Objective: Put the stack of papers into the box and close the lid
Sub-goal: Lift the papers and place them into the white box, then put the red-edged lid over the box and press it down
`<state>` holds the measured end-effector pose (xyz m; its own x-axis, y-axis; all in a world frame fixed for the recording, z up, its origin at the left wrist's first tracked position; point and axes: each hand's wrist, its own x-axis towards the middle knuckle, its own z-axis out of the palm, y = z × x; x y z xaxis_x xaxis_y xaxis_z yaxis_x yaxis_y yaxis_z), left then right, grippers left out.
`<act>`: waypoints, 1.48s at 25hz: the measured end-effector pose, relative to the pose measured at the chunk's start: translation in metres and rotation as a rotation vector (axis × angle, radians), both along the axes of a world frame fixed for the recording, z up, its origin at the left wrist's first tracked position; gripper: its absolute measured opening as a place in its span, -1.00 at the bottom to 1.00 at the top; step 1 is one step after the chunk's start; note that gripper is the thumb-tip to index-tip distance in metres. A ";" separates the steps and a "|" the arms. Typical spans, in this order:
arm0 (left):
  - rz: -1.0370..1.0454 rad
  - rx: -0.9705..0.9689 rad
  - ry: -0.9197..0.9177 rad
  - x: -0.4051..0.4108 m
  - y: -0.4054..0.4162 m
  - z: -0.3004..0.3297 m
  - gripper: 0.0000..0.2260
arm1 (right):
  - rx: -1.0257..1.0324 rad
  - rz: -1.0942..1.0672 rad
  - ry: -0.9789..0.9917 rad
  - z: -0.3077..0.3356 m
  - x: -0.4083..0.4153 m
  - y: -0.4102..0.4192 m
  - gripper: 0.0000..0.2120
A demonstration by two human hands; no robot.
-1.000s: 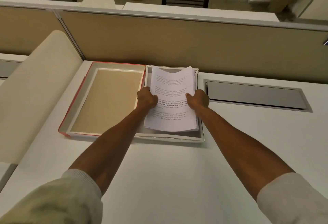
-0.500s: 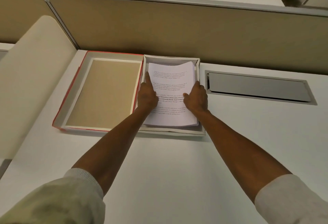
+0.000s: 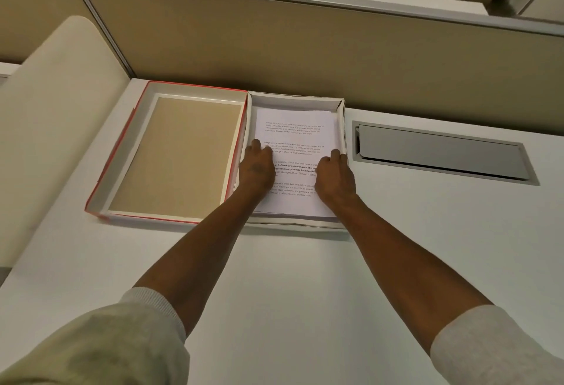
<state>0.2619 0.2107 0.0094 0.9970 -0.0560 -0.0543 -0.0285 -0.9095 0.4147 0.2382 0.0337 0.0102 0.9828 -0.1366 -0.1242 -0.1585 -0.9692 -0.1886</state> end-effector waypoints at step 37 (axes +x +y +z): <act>1.215 -1.026 -0.019 -0.112 0.259 0.030 -0.44 | -0.024 0.604 0.005 0.003 -0.122 0.164 -0.37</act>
<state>0.1503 0.4697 0.0391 0.4736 0.7362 -0.4835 0.4627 0.2591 0.8478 0.1161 0.1982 0.0128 0.8868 0.4426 -0.1330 0.4202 -0.8920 -0.1665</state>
